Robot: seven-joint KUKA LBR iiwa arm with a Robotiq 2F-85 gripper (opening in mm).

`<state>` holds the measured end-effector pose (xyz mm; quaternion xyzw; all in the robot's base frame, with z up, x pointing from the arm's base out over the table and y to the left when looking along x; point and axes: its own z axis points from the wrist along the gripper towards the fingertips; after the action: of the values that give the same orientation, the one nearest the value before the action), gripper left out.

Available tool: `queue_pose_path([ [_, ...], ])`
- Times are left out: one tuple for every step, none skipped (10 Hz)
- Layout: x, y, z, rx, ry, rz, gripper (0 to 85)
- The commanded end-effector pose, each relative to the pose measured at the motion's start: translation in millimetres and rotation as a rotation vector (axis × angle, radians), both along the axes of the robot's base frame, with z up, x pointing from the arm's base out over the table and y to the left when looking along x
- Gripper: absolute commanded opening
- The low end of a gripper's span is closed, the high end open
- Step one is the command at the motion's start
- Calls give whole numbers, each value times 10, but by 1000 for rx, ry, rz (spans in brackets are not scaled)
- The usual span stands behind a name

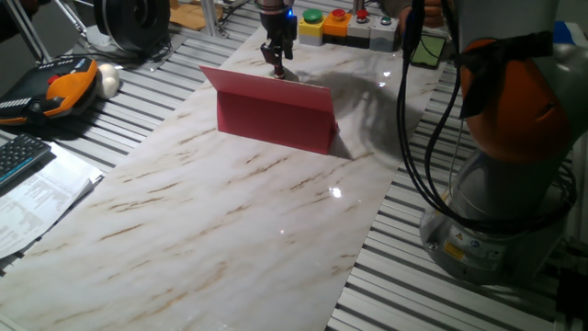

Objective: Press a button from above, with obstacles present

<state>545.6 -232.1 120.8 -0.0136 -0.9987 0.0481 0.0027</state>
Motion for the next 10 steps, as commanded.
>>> queue_pose_path([
  [1, 0, 2, 3, -7, 6, 510],
  [1, 0, 2, 4, -11, 7, 510],
  [2, -1, -1, 7, -13, 7, 510],
  [9, -11, -17, 6, -16, 10, 510],
  [10, -35, -34, 9, -16, 12, 510],
  [8, -50, -41, 12, -14, 13, 510],
  [7, -49, -46, 12, -12, 15, 510],
  [6, -49, -55, 12, -12, 15, 510],
  [1, -47, -70, 12, -11, 14, 510],
  [-5, -50, -95, 7, -15, 16, 510],
])
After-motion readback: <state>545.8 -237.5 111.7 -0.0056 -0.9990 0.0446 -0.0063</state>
